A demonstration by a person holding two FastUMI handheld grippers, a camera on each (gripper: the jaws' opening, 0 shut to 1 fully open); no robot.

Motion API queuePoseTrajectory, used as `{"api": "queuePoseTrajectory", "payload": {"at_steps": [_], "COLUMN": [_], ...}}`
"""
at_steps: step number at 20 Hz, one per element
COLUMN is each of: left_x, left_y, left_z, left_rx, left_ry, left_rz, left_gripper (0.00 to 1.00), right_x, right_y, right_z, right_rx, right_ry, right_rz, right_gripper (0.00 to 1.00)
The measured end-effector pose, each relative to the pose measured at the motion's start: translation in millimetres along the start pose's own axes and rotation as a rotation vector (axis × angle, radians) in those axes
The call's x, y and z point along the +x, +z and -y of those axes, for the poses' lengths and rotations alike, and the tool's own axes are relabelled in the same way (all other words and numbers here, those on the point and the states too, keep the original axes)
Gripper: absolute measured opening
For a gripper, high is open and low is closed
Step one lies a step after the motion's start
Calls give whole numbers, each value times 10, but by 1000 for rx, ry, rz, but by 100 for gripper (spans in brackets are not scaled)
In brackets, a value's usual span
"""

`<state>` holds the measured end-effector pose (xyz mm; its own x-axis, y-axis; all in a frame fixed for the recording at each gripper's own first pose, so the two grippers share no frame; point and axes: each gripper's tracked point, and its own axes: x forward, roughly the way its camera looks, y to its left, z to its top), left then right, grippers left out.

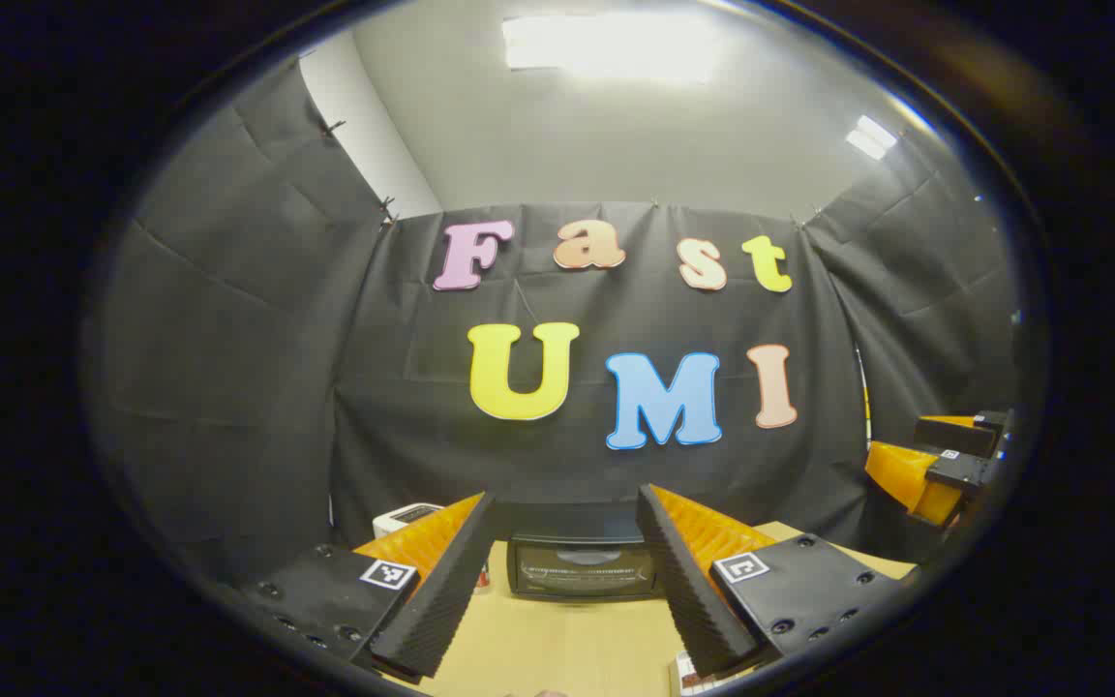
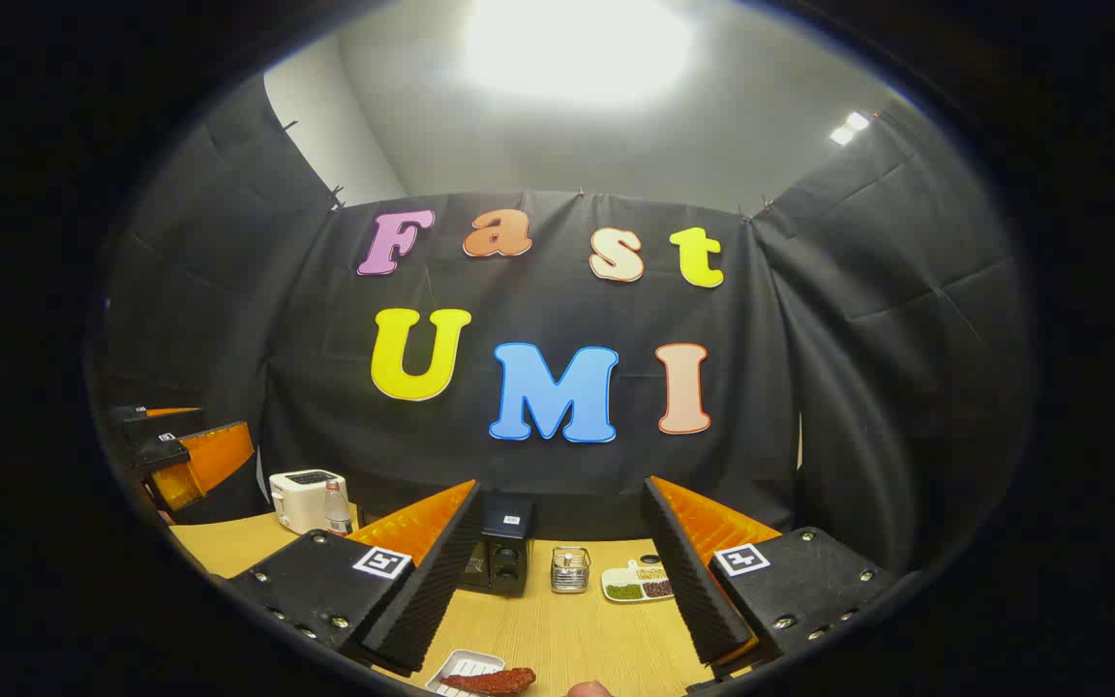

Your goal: Open the electric oven with the left hand, put the food in, and close the electric oven.

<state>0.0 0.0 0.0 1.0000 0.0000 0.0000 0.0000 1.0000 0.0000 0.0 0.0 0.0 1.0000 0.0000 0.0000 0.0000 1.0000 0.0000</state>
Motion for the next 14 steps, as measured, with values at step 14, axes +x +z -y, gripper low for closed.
{"api": "queuePoseTrajectory", "payload": {"at_steps": [14], "left_x": [96], "left_y": [-46], "left_z": [231], "left_rx": [22], "left_ry": [-2], "left_rz": [-4], "left_gripper": [100], "right_x": [95], "right_y": [-178], "right_z": [161], "right_rx": [16], "right_ry": [28], "right_rz": [-19], "right_gripper": [98]}}
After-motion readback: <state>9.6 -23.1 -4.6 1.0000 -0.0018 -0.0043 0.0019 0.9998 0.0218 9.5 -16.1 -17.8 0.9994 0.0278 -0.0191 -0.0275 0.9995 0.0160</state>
